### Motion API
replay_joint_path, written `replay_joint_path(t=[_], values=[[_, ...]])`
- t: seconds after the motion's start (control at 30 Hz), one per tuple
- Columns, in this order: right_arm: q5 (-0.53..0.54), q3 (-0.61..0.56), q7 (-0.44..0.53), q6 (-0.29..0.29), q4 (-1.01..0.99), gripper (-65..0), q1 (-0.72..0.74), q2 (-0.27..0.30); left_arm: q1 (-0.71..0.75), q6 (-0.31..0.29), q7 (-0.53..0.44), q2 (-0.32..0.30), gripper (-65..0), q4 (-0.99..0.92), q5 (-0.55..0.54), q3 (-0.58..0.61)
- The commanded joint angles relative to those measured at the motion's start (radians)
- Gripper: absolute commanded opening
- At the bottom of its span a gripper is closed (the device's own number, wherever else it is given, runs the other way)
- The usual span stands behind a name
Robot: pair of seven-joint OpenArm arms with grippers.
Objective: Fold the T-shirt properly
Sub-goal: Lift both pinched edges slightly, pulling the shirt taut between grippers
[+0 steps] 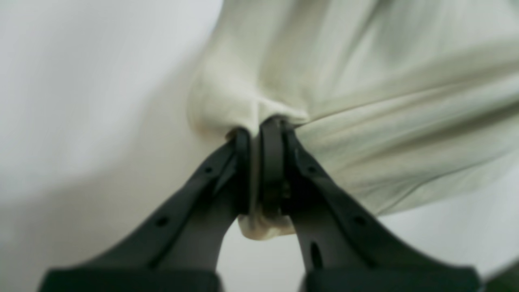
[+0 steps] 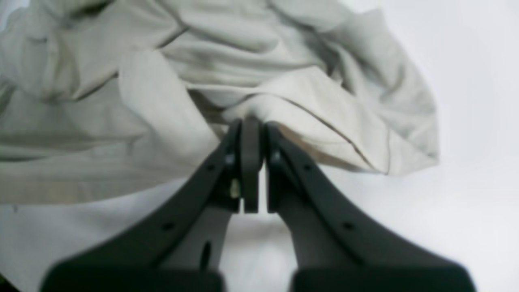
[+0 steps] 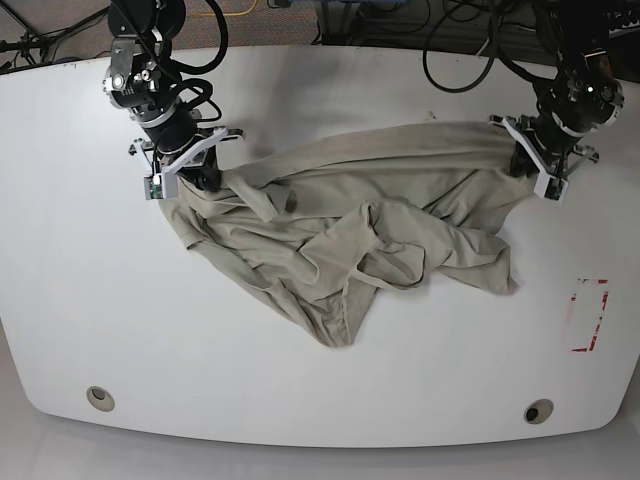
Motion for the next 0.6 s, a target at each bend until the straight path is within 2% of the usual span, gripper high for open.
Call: replay_joint_path(t=[0.0, 0.3, 0.57], values=[[0.011, 0.006, 0.028, 0.003, 0.019, -64.9, 0.011, 0.010, -0.007, -0.001, -0.004, 0.000, -65.0, 0.021, 0.006, -0.003], [0.022, 0.007, 0.022, 0.003, 0.023, -64.9, -0.018, 0.002, -0.044, -0.010, 0.035, 0.029, -64.6, 0.016, 0.031, 0.010], [0.011, 0.003, 0.028, 0.004, 0.023, -65.0, -0.045, -0.006, 0.040, -0.034, 0.025, -0.018, -64.4, -0.010, 0.030, 0.004]])
